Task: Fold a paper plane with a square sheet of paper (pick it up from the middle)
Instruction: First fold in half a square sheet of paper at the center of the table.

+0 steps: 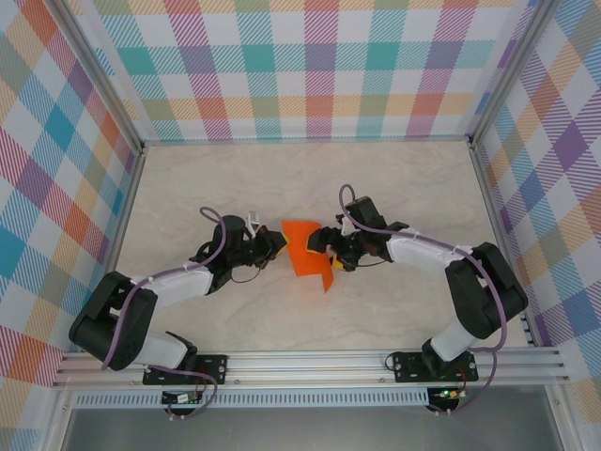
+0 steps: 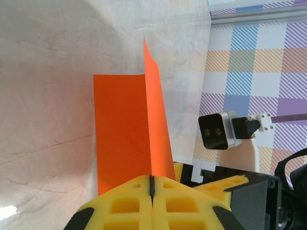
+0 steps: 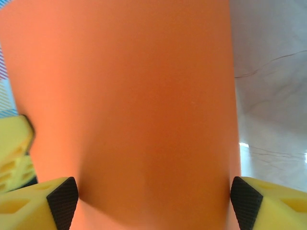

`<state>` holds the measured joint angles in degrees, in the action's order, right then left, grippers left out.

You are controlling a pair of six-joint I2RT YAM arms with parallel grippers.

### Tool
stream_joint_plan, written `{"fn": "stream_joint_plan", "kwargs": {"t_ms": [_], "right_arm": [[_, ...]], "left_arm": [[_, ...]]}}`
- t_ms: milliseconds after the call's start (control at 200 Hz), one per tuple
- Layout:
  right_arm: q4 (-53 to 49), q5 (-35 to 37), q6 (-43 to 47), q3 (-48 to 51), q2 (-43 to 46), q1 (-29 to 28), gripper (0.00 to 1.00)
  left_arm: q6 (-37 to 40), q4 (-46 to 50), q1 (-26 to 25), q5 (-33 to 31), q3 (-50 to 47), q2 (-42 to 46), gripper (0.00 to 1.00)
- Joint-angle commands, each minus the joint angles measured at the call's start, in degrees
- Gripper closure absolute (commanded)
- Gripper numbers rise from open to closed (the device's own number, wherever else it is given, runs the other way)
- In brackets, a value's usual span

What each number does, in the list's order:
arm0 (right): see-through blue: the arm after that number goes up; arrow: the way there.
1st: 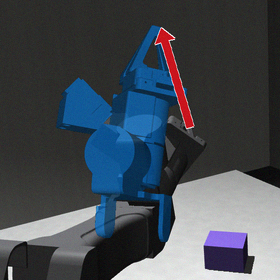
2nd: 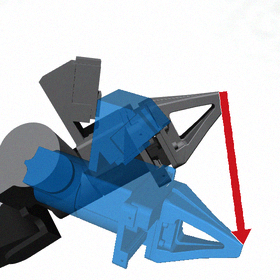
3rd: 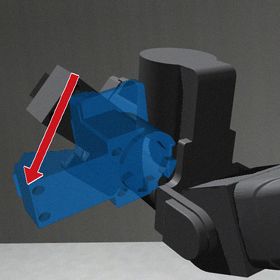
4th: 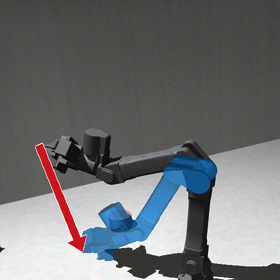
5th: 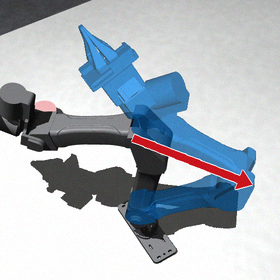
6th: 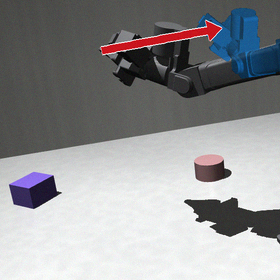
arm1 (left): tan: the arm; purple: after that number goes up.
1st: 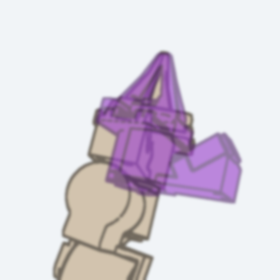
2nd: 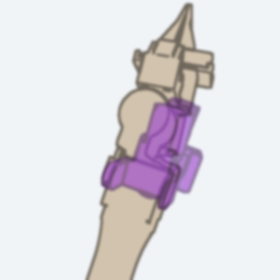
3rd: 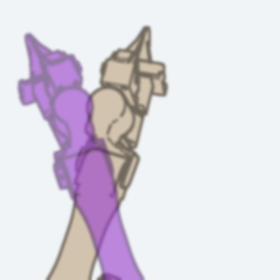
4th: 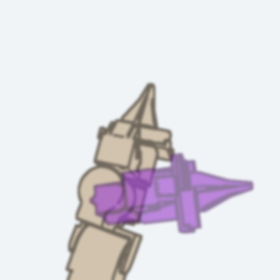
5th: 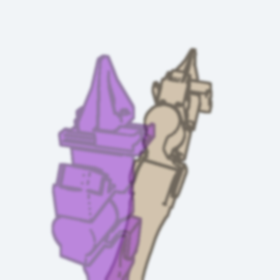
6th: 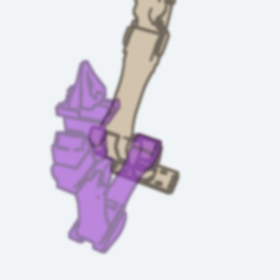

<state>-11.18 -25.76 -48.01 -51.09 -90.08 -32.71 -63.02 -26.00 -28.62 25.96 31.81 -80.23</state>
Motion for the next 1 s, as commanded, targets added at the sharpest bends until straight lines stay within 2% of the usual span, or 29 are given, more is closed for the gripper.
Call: {"fn": "stream_joint_plan", "kwargs": {"t_ms": [0,220,410,595,765,870,995], "right_arm": [[-10.99,5.15,10.58,-2.7,1.76,0.18,0.13],[-13.13,6.52,12.73,-3.38,2.08,1.32,0.1],[-11.17,4.99,10.79,-2.35,3.86,2.83,0.14],[-8.69,2.49,9.28,0.66,6.18,7.23,0.15],[-11.54,-0.94,15.12,0.05,4.38,10.83,0.12],[-18.23,0.75,18.09,-2.74,1.51,11.35,0.13],[-20.14,3.62,18.83,-2.49,1.49,11.34,0.14]], "left_arm": [[3.21,2.91,-0.8,1.98,2.5,-2.14,1.0],[4.99,4.26,-1.0,2.99,5.53,-4.16,1.0],[4.74,3.31,-1.67,3.1,6.61,-6.28,1.0],[3.17,-0.99,-5.5,2.9,10.07,-12.7,1.0],[3.39,-0.86,-10.11,-0.05,14.87,-18.82,1.0],[3.36,-0.72,-12.47,-1.85,16.82,-22.05,1.0],[5.99,3.26,-14.34,-3.08,20.09,-25.0,1.0]]}}
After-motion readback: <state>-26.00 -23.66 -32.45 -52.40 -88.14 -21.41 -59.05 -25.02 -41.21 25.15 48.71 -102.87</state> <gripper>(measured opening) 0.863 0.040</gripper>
